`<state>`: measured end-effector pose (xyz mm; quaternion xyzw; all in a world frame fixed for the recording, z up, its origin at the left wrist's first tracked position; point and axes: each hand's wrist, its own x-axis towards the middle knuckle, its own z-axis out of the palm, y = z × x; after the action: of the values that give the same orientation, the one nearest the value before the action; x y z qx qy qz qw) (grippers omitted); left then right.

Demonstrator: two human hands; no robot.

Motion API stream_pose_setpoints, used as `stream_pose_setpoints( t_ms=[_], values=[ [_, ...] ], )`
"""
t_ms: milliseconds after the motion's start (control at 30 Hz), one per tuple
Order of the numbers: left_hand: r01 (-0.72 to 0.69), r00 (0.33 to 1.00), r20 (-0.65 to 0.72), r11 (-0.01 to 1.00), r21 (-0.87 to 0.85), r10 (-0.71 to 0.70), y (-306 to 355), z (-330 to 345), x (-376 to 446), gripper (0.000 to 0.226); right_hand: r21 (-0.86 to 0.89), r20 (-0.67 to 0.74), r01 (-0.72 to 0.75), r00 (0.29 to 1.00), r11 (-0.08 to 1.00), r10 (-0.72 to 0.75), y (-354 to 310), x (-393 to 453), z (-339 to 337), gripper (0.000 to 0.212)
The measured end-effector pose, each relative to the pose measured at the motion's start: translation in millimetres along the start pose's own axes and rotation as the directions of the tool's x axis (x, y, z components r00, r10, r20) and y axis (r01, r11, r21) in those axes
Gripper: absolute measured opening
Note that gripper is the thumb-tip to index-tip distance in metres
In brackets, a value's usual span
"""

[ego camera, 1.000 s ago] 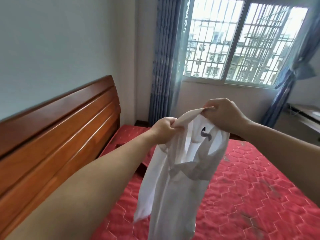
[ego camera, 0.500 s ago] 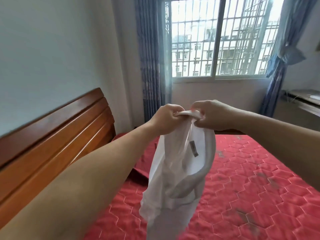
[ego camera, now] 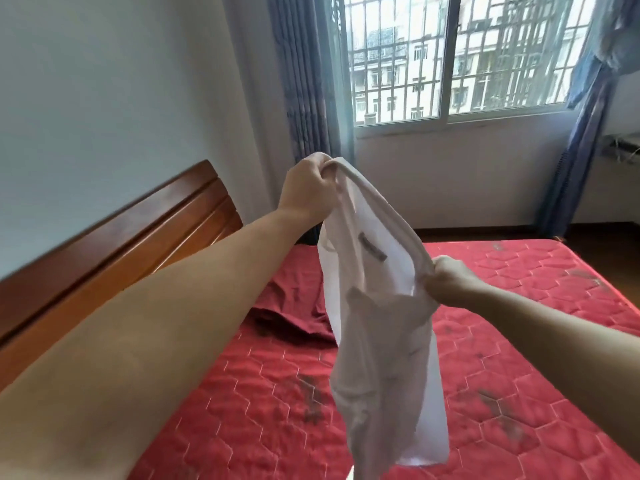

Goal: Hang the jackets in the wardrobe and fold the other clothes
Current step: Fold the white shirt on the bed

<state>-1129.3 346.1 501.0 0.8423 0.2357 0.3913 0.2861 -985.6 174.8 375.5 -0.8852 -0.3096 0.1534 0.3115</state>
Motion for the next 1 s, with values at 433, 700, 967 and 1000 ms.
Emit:
stream_pose_setpoints(
  t_ms=[433, 700, 967, 1000],
  values=[
    [0.360, 0.889, 0.377, 0.906, -0.221, -0.261, -25, 23, -13, 0.011, -0.336, 0.566, -0.128, 0.765, 0.933, 0.308, -17, -32, -88, 0.014],
    [0.434, 0.765, 0.641, 0.786, -0.441, -0.063, 5, 56, -19, 0.023, 0.079, -0.003, 0.236, 0.972, 0.968, -0.237, -87, -39, -58, 0.041],
    [0.442, 0.753, 0.658, 0.752, -0.488, -0.016, -25, 46, -36, 0.035, 0.114, -0.081, 0.252, 0.966, 0.961, -0.244, -93, -30, -53, 0.019],
    [0.429, 0.727, 0.686, 0.766, -0.478, 0.021, -28, 43, -37, 0.044, 0.147, -0.092, 0.271, 0.961, 0.951, -0.259, -94, -29, -54, 0.021]
  ],
)
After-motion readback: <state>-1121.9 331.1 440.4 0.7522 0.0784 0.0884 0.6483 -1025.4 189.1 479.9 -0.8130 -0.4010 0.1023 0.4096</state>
